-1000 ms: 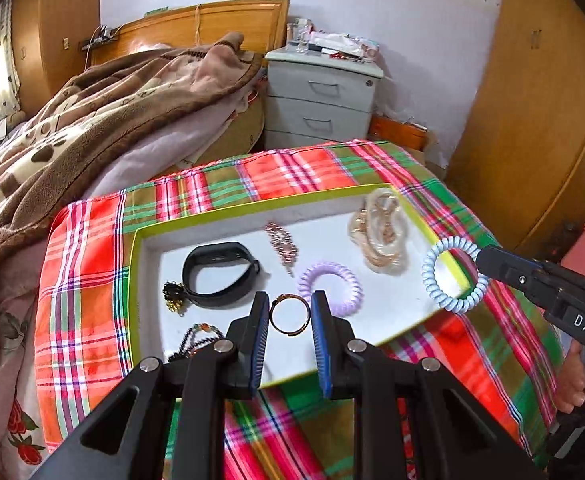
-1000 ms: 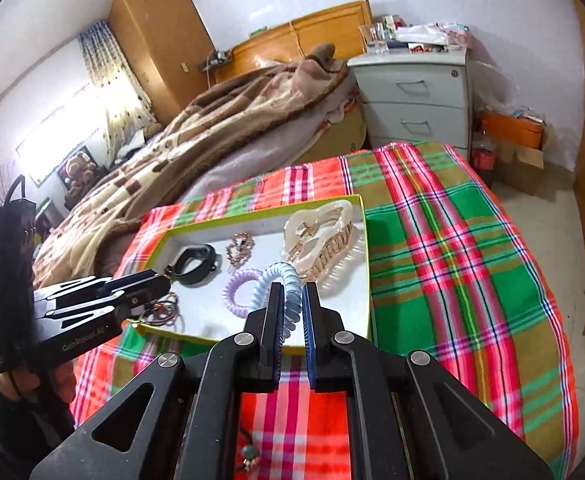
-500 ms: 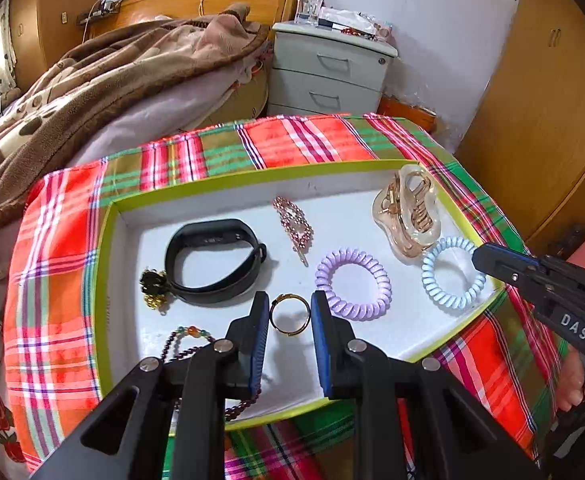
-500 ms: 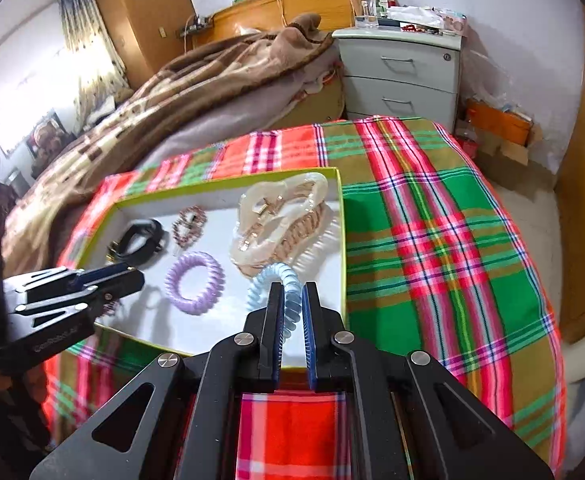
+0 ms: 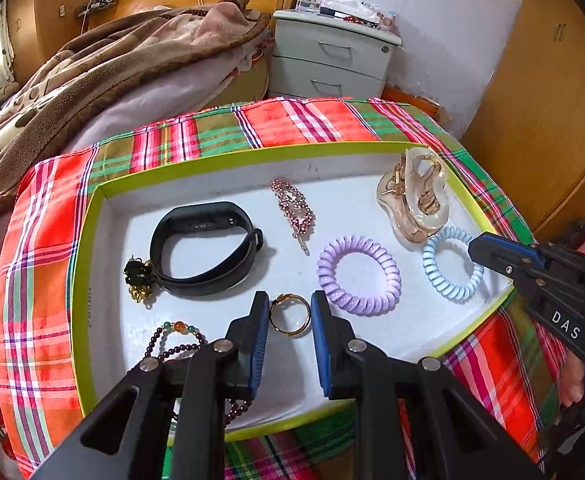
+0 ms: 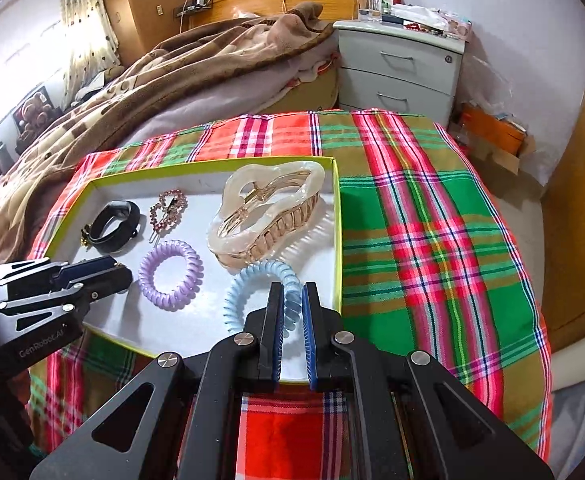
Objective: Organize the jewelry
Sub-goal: 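Carry the gold ring and white coil tie into the box while both tools open to release, then move the open right tool to the black elastic hair tie with teal bead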
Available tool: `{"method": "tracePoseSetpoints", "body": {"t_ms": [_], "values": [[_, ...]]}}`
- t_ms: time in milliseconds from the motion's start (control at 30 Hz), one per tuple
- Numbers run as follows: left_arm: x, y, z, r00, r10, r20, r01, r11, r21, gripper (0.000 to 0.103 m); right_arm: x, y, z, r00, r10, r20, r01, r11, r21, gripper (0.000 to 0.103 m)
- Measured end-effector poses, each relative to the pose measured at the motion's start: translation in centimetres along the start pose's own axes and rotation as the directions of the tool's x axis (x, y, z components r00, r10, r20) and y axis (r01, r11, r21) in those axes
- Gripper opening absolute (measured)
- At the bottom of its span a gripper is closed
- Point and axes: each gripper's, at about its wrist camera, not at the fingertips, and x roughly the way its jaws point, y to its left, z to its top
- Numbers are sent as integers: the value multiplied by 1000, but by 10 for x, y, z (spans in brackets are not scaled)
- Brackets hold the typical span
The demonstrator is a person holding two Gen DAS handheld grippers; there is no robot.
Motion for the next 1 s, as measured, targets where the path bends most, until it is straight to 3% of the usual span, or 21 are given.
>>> {"method": "tracePoseSetpoints", "body": {"t_ms": [267,633,1000], "values": [[0,1,0,1000,-1,-5,1,1000,-1,23,-1,3,-2,1000,-13,0,13,1000,-12,10],[-4,-3,-2,1000,9,-5,-9,1000,-1,34,-5,4,-3,1000,-10,14,10,1000,3,15],[-29,-5,-8,999,-2,38,2,1000,-6,39,-29,2,-10,997,18,74,-20,999,27,20]]}}
